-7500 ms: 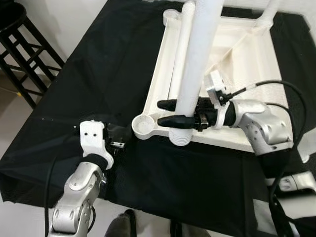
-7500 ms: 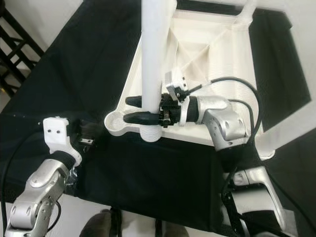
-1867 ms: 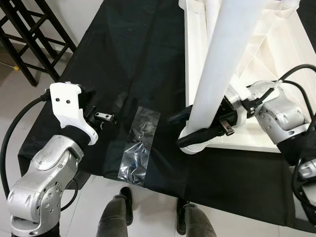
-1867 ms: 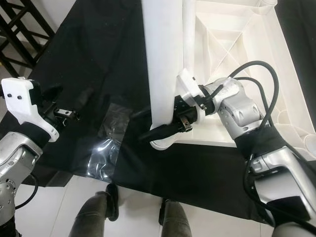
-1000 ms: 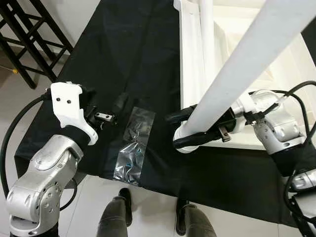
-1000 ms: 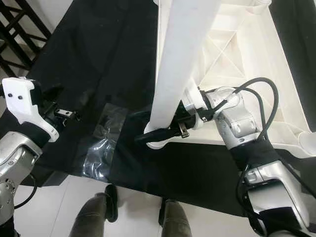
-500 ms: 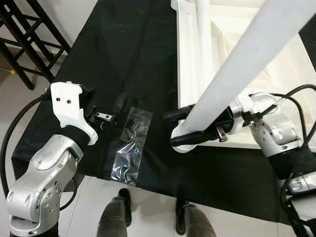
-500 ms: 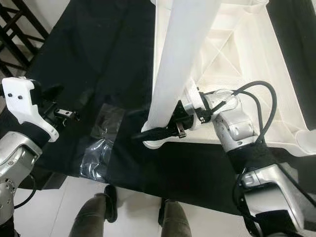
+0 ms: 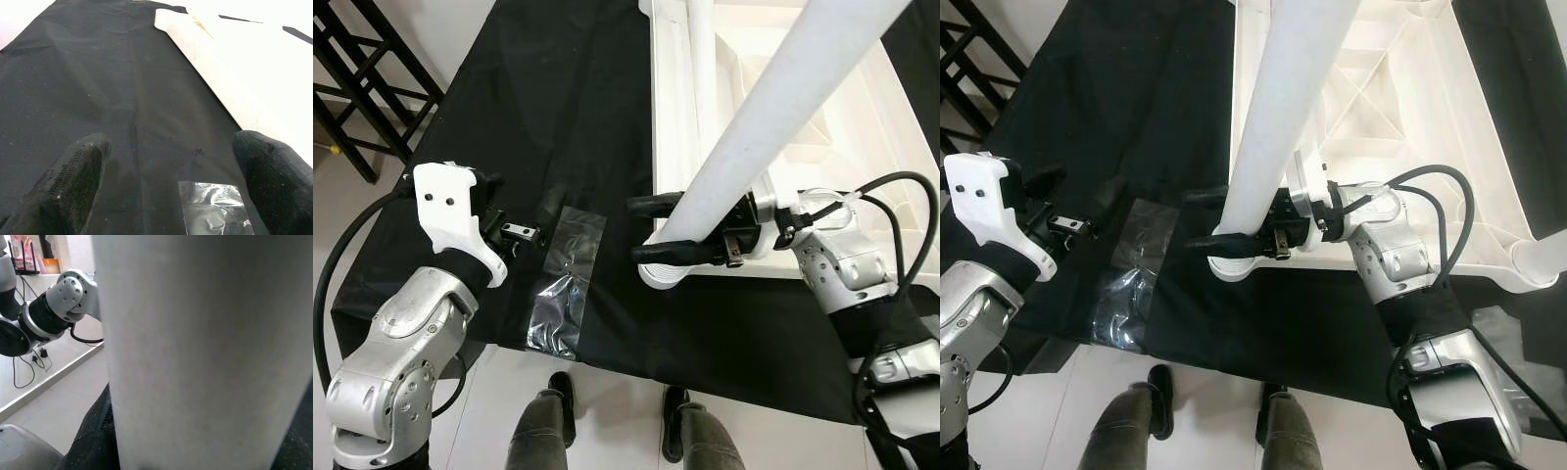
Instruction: Building children table
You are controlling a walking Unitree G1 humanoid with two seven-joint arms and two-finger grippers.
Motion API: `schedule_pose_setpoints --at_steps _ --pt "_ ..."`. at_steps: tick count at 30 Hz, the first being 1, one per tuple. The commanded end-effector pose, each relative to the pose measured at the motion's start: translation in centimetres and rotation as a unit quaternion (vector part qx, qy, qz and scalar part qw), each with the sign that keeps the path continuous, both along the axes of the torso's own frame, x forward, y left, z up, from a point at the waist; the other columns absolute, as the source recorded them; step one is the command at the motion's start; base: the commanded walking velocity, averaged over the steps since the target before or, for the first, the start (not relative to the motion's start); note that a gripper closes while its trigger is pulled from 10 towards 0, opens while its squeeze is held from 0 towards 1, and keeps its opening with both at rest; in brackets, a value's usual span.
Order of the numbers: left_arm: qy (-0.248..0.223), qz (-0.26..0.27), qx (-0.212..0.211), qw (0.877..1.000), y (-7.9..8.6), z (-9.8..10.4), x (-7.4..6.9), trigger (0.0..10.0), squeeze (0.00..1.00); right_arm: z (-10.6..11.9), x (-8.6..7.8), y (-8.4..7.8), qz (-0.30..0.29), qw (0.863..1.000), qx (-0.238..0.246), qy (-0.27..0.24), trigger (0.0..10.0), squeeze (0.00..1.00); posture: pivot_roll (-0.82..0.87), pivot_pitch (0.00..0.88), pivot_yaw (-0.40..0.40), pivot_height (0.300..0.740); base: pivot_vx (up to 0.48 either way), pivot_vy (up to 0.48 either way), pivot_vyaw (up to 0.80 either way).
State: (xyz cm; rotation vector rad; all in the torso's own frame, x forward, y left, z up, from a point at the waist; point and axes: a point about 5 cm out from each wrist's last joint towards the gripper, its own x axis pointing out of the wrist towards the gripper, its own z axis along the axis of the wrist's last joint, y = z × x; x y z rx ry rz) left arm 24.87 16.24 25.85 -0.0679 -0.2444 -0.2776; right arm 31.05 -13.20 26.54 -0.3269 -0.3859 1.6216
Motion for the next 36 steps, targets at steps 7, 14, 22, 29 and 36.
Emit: schedule_pose_setpoints --at_steps 7,14,22,29,36 --pt "-0.002 -0.005 0.006 1.000 -0.1 -0.1 -0.1 10.0 0.00 -0.3 1.4 -0.9 -0.053 0.997 0.021 0.054 10.0 0.00 0.11 0.395 0.021 0.740 0.000 0.000 0.00" --pt "-0.002 -0.005 0.006 1.000 -0.1 -0.1 -0.1 10.0 0.00 -0.5 1.3 -1.2 -0.031 0.998 -0.016 0.057 10.0 0.00 0.11 0.396 0.020 0.740 0.000 0.000 0.00" --pt "-0.002 -0.005 0.005 1.000 -0.2 -0.1 -0.1 10.0 0.00 -2.0 1.6 -1.0 -0.017 0.993 -0.114 0.029 10.0 0.00 0.11 0.400 0.021 0.740 0.000 0.000 0.00" --pt "-0.002 -0.004 0.005 1.000 -0.1 -0.1 -0.1 10.0 0.00 -2.1 1.9 -0.9 -0.011 0.990 -0.135 0.027 10.0 0.00 0.11 0.402 0.019 0.740 0.000 0.000 0.00" --pt "-0.003 -0.001 0.007 1.000 0.0 -0.1 -0.2 10.0 0.00 -2.5 2.5 -0.5 -0.012 0.992 -0.109 0.057 10.0 0.00 0.11 0.400 0.014 0.740 0.000 0.000 0.00"
